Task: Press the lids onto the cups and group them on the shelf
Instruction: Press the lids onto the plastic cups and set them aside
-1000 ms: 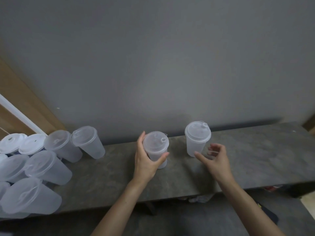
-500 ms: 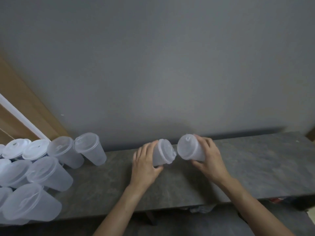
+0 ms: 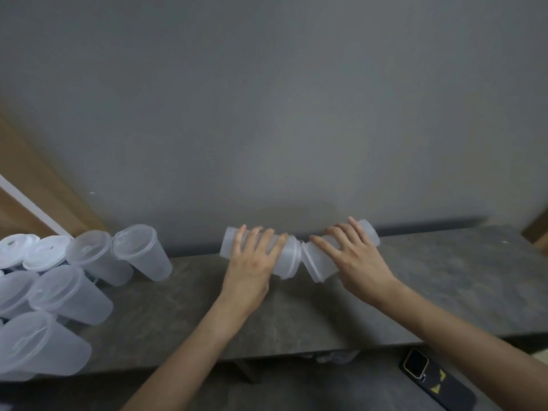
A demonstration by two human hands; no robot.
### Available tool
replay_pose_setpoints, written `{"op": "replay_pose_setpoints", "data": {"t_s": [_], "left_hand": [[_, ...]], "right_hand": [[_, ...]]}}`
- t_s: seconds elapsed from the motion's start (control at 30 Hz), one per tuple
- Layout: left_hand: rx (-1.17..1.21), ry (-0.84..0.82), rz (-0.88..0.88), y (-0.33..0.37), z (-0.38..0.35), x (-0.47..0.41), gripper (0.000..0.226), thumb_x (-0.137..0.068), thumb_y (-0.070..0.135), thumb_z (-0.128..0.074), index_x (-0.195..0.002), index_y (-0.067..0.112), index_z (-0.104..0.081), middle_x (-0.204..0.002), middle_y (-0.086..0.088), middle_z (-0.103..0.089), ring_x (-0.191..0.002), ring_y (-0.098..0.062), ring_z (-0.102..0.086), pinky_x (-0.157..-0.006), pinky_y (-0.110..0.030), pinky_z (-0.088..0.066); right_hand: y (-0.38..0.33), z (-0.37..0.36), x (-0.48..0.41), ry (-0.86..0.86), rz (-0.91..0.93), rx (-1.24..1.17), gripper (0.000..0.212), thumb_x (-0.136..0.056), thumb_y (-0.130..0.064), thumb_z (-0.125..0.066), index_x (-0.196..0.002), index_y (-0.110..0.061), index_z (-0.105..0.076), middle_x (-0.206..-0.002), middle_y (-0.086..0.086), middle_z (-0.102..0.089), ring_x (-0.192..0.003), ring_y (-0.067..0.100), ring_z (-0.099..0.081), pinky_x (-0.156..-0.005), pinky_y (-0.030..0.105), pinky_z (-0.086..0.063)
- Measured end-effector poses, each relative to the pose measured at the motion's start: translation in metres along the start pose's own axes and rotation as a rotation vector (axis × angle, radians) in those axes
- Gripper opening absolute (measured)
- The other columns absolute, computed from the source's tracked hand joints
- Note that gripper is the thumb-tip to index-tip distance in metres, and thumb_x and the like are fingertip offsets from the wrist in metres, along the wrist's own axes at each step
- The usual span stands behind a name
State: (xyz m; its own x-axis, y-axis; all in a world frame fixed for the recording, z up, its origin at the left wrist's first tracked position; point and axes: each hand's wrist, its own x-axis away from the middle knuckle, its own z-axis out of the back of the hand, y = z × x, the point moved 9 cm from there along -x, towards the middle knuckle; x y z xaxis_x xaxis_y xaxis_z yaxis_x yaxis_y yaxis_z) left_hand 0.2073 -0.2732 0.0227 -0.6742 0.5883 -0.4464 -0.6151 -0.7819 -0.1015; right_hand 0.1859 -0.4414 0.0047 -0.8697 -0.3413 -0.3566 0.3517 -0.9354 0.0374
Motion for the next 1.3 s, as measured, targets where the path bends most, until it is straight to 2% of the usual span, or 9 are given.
{"op": "replay_pose_setpoints", "data": {"t_s": [0.13,0.23,0.4,0.6,0.7,0.8,1.03,1.2,1.3], "left_hand": [[0.691,-0.03,0.636,-0.029,-0.027,0.011,0.092,-0.069,0.051,-0.087,-0.144,0.027,-0.039,-0.139,0.003,-0.056,-0.127,-0.019,-0.053,-0.108,-0.042,-0.043],[0.906,-0.047,0.658,0.005,-0.044,0.003,0.09,-0.069,0.051,-0.089,-0.14,0.031,-0.037,-0.136,0.009,-0.057,-0.124,-0.012,-0.055,-0.1,-0.03,-0.046],[1.031,-0.081,0.656,0.067,-0.078,-0.03,0.083,-0.067,0.04,-0.093,-0.129,0.036,-0.038,-0.128,0.013,-0.058,-0.119,-0.009,-0.057,-0.097,-0.025,-0.046],[1.124,-0.175,0.512,0.152,-0.112,-0.088,0.084,-0.065,0.04,-0.094,-0.13,0.04,-0.04,-0.125,0.023,-0.057,-0.117,-0.002,-0.057,-0.1,-0.028,-0.048],[1.167,-0.211,0.454,0.186,-0.128,-0.111,0.083,-0.065,0.048,-0.092,-0.129,0.049,-0.039,-0.129,0.022,-0.059,-0.12,0.002,-0.057,-0.103,-0.034,-0.05],[1.195,-0.233,0.421,0.212,-0.14,-0.13,0.082,-0.063,0.054,-0.089,-0.13,0.047,-0.041,-0.128,0.022,-0.06,-0.12,0.001,-0.057,-0.103,-0.038,-0.051],[1.241,-0.226,0.4,0.234,-0.155,-0.144,0.088,-0.06,0.059,-0.088,-0.133,0.037,-0.044,-0.13,0.015,-0.062,-0.122,-0.008,-0.06,-0.104,-0.043,-0.051],[1.206,-0.217,0.375,0.236,-0.151,-0.147,0.083,-0.063,0.05,-0.09,-0.131,0.032,-0.046,-0.126,0.016,-0.064,-0.117,-0.001,-0.06,-0.096,-0.013,-0.046],[1.207,-0.213,0.363,0.238,-0.15,-0.149,0.081,-0.064,0.043,-0.092,-0.13,0.032,-0.047,-0.124,0.019,-0.064,-0.116,0.001,-0.06,-0.092,-0.008,-0.044]], "right_hand": [[0.048,-0.013,0.029,0.039,-0.447,-0.797,0.083,-0.069,-0.034,-0.094,-0.139,-0.03,-0.049,-0.125,-0.014,-0.063,-0.11,0.004,-0.063,-0.09,0.014,-0.047],[0.063,-0.029,0.052,0.06,-0.593,-1.031,0.092,-0.066,-0.028,-0.098,-0.143,-0.032,-0.047,-0.126,-0.025,-0.062,-0.113,-0.008,-0.061,-0.087,0.007,-0.047],[0.107,-0.038,0.088,0.154,-0.722,-1.069,0.09,-0.062,-0.032,-0.097,-0.14,-0.033,-0.051,-0.133,-0.015,-0.063,-0.124,0.002,-0.059,-0.099,0.024,-0.05],[0.235,-0.01,0.163,0.368,-0.99,-0.874,0.077,-0.067,-0.009,-0.096,-0.126,-0.032,-0.051,-0.121,-0.008,-0.065,-0.104,-0.002,-0.062,-0.086,0.008,-0.048],[0.302,0.007,0.195,0.449,-1.092,-0.781,0.08,-0.071,-0.013,-0.094,-0.138,-0.021,-0.05,-0.127,-0.005,-0.061,-0.114,0.006,-0.056,-0.089,0.016,-0.046],[0.357,0.017,0.213,0.474,-1.143,-0.718,0.09,-0.074,-0.02,-0.093,-0.148,-0.011,-0.044,-0.137,0.001,-0.058,-0.122,0.012,-0.053,-0.101,0.03,-0.046],[0.411,0.01,0.211,0.439,-1.126,-0.703,0.09,-0.076,-0.019,-0.092,-0.15,-0.012,-0.042,-0.139,-0.002,-0.058,-0.124,0.014,-0.054,-0.101,0.024,-0.042],[0.417,0.001,0.209,0.417,-1.119,-0.745,0.093,-0.077,-0.02,-0.092,-0.152,-0.015,-0.039,-0.143,0.001,-0.057,-0.127,0.016,-0.054,-0.102,0.026,-0.044],[0.415,-0.008,0.212,0.369,-1.131,-0.773,0.098,-0.076,-0.02,-0.092,-0.154,-0.015,-0.033,-0.149,0.002,-0.053,-0.131,0.018,-0.053,-0.105,0.028,-0.046]]}}
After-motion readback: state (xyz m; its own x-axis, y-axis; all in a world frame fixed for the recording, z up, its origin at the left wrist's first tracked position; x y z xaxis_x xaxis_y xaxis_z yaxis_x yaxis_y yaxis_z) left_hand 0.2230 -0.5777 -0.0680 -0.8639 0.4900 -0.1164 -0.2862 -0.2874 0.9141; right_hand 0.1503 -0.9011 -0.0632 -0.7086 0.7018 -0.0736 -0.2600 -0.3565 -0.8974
